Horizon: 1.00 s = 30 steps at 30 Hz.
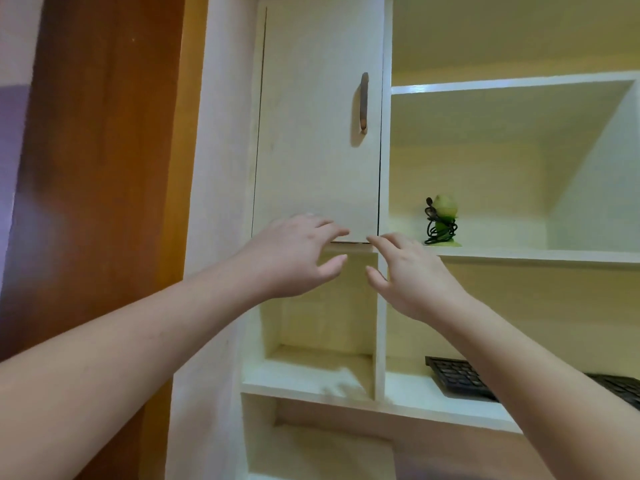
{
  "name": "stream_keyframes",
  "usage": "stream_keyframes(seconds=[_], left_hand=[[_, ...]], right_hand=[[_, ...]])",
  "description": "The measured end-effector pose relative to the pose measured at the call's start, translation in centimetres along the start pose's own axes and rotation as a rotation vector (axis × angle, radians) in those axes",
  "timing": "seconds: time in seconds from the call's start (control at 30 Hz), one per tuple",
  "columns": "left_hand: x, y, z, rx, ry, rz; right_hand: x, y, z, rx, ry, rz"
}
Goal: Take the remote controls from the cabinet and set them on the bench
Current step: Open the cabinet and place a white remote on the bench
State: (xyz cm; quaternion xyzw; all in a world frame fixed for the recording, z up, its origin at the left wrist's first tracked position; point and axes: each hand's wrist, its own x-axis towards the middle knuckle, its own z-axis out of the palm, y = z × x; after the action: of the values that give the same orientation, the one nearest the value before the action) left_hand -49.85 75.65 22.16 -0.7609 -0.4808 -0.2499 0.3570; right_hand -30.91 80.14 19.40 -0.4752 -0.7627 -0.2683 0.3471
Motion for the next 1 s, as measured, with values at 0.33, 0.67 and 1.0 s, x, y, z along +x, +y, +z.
stream_keyframes(seconds=[0.33, 0.67, 1.0], left_hand=[[8.8, -0.8, 0.4, -0.013, 0.091, -0.098], [16.3, -1.7, -2.4, -0.455, 0.324, -0.412], [21.0, -0.3, -5.5, -1.034, 0.363, -0.621]], right_hand=[[4.4, 3.8, 1.8, 0.274, -0.003, -0.027], [7.2, 4.2, 2.5, 0.728, 0.018, 0.047], [6.2, 4.3, 1.8, 1.045, -0.035, 0.085]])
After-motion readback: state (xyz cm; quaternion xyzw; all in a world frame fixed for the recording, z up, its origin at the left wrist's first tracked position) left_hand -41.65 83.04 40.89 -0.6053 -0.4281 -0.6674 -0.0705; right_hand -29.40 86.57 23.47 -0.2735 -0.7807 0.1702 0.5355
